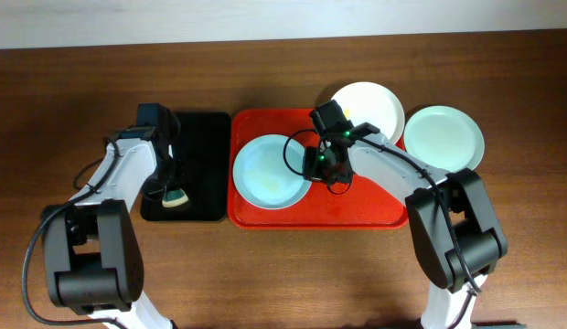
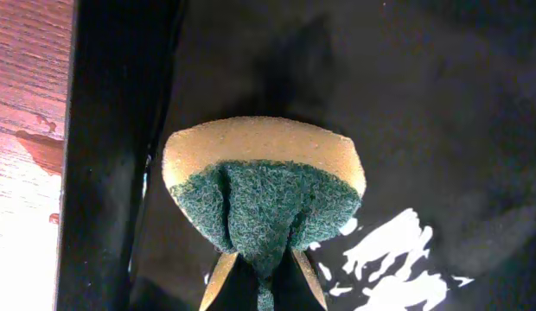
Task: Clean dirty plates on tray and stack at the side
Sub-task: 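Lift the pale blue plate off the red tray with the right gripper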
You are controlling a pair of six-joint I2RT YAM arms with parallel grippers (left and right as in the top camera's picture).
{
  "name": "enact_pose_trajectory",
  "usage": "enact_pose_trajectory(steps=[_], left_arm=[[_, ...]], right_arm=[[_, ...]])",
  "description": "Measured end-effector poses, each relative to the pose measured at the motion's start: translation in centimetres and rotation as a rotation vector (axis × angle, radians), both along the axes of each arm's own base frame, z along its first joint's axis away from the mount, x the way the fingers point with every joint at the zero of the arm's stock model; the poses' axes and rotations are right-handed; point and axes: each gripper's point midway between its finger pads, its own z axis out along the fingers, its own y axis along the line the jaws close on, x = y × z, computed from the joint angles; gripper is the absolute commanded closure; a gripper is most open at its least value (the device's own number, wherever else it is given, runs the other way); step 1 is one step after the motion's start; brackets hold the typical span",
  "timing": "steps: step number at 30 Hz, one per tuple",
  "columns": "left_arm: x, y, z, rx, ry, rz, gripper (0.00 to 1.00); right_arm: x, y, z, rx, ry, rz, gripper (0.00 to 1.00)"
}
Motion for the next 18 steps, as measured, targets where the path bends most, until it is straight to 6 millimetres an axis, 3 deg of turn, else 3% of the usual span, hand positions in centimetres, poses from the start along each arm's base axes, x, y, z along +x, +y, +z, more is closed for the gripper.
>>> enact_pose_trajectory(steps=[3,5,18], left_arm=[[0.0,0.0,0.0,0.0,0.0,0.0,1.0],[0.1,0.0,0.0,0.0,-0.004,0.0,1.0],[0.1,0.0,-0.6,0.0,-0.014,0.003,1.0]], right_arm=[[0.0,0.0,0.0,0.0,0.0,0.0,0.9],[0.3,0.2,-0.1,0.004,-0.018,0.001,0.96],[-0.7,0.0,0.0,0.028,0.043,0.001,0.96]])
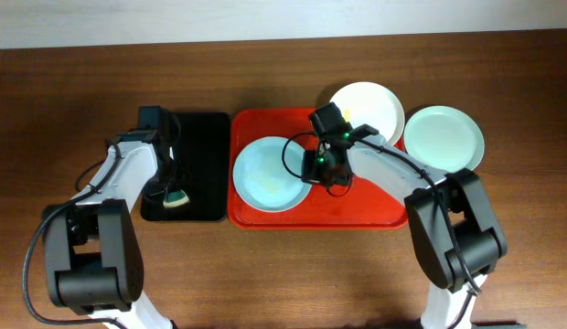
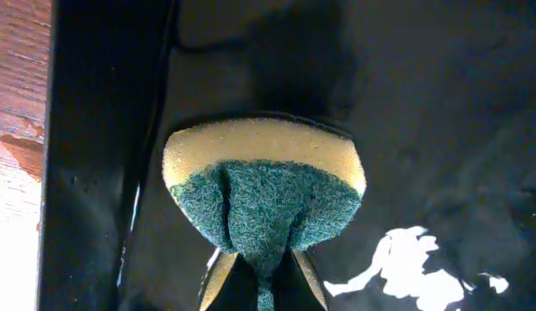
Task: Clean dirty plates on tray and stack at the side
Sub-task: 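Lift the pale blue plate off the red tray with the right gripper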
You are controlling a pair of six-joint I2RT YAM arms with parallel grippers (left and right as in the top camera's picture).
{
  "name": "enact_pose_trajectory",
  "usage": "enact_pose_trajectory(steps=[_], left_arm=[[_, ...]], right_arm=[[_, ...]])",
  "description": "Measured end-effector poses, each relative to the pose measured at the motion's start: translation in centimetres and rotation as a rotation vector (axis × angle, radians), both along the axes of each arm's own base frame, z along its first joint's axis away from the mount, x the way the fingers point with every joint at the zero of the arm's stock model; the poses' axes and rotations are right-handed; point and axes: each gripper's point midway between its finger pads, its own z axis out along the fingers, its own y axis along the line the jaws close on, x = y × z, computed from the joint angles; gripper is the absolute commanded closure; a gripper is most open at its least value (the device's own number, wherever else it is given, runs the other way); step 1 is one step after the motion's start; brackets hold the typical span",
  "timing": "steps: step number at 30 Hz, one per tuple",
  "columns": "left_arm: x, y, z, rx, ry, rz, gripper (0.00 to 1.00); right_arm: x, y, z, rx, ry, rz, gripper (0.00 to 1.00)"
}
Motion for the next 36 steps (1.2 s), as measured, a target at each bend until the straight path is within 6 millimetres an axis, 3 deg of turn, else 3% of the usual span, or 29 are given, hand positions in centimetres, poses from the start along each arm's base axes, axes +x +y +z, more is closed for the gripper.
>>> enact_pose_trajectory(steps=[7,14,17,27,36], left_arm=[[0.0,0.0,0.0,0.0,0.0,0.0,1.0],[0.0,0.0,0.0,0.0,0.0,0.0,1.0],[0.0,0.0,0.0,0.0,0.001,0.0,1.0],[0.0,0.0,0.0,0.0,0.0,0.0,1.0],[0.0,0.0,0.0,0.0,0.0,0.0,1.0]], right_arm=[[1.9,-1.2,3.0,0.139,0.026,-0.032,0.96],[2.1,-0.2,4.4,0.157,-0.006,-0.012,0.96],[3.6,1.7,5.1,0.127,-0.108,0.004,0.96],[5.7,7.8,7.2,-0.033,-0.439,0.028,0.96],[8.9,9.1,10.5,-0.037,-0.666,-0.049,0.96]])
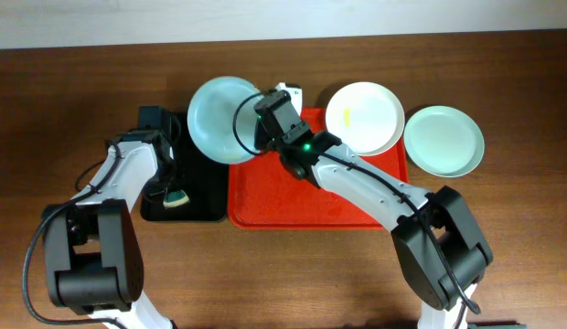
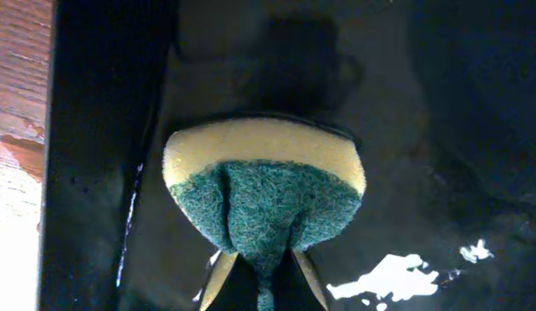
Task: Clean dirty plates on tray and stack at the side
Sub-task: 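Lift the pale blue plate off the red tray with the right gripper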
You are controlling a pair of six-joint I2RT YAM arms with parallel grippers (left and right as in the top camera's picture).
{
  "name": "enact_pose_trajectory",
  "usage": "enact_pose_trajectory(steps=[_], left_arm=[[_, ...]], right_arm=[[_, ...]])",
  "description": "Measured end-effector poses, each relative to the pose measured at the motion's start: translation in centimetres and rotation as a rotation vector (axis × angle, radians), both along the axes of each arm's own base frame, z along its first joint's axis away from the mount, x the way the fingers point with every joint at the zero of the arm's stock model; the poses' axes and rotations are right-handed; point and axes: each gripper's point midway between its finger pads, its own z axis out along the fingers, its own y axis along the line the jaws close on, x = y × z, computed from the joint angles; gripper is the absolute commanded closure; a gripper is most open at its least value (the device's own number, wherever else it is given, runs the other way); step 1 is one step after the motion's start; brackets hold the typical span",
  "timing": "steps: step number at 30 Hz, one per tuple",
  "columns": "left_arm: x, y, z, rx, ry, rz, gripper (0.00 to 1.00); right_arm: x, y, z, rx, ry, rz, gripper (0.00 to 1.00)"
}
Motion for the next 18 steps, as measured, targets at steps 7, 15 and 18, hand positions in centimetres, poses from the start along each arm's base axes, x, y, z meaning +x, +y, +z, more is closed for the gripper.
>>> enact_pose_trajectory(steps=[7,15,18], left_arm=[[0.0,0.0,0.0,0.0,0.0,0.0,1.0],[0.0,0.0,0.0,0.0,0.0,0.0,1.0],[0.0,0.0,0.0,0.0,0.0,0.0,1.0]], right_arm=[[2.3,0.8,3.1,-0.04,-0.194,0.013,0.96],[2.7,3.5,5.7,-0.151,-0.388,0.145,0.96],[2.6,4.5,7.2,-0.232,-0.484,0.201,0.96]])
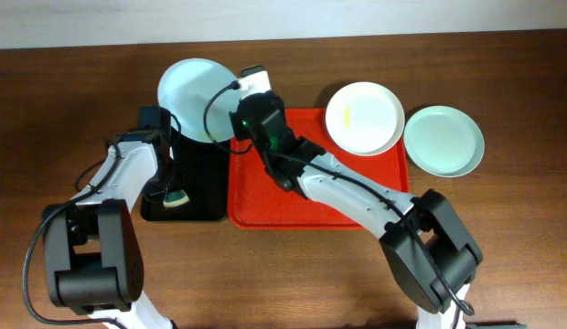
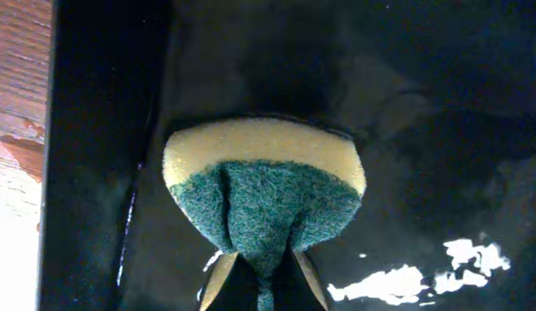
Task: Clean dirty plates on tray and stack at the side
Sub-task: 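Lift the pale blue plate off the red tray with the right gripper, then carry the pale blue plate right and set it on the pale green plate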
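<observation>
A pale blue plate is held up and tilted over the back of the black tray. My right gripper is shut on its right rim. Low over the black tray's front, my left gripper is shut on a sponge. The left wrist view shows that sponge with its yellow side away and its green scouring side pinched between the left gripper's fingers. A white plate sits at the back right corner of the red tray.
A pale green plate lies on the wooden table right of the red tray. The black tray's bottom is wet and glossy. My right arm stretches across the red tray from the front right.
The right gripper has carried the pale blue plate further left and back, from over the seam between the trays to over the black tray's back edge. The left gripper and sponge have not moved.
First the pale blue plate lay on the left of the red tray with my right gripper at its right rim, and it stayed so. Then it was held up, tilted, over the trays' seam. Now it is over the black tray. The left gripper held the sponge throughout.
</observation>
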You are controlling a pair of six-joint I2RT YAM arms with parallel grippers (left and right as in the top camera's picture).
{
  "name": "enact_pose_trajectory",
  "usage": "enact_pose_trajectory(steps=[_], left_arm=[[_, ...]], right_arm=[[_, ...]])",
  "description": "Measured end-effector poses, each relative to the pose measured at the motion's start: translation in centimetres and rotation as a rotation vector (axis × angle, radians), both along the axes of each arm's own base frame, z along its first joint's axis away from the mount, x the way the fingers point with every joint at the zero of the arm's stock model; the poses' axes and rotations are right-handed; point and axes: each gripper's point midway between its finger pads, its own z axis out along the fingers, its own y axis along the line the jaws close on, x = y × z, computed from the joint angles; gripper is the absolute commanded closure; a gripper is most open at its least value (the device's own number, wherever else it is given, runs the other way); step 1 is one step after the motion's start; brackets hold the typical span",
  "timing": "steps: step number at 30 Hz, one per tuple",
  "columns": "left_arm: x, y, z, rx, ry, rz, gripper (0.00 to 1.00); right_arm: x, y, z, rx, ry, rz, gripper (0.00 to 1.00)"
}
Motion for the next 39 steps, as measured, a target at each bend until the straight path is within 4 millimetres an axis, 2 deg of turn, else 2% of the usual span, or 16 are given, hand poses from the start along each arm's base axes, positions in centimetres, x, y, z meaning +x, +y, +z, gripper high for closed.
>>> enact_pose_trajectory(steps=[7,13,15,17,34,37,39], left_arm=[[0.0,0.0,0.0,0.0,0.0,0.0,1.0],[0.0,0.0,0.0,0.0,0.0,0.0,1.0],[0.0,0.0,0.0,0.0,0.0,0.0,1.0],[0.0,0.0,0.0,0.0,0.0,0.0,1.0],[0.0,0.0,0.0,0.0,0.0,0.0,1.0],[0.0,0.0,0.0,0.0,0.0,0.0,1.0],[0.0,0.0,0.0,0.0,0.0,0.0,1.0]], right_arm=[[0.0,1.2,4.7,-0.217,-0.278,0.012,0.96],[-0.6,2.3,8.0,-0.346,-0.452,0.043,0.96],[-1.0,2.8,9.3,-0.355,-0.508,0.043,0.96],[-1.1,3.0,9.7,-0.361,-0.526,0.044,0.96],[-1.2,3.0,9.7,-0.401,-0.536,0.053,0.96],[-1.0,2.9,8.1,-0.386,-0.467,0.057,0.96],[-0.9,2.5,6.0,-0.366,-0.374,0.06,0.96]])
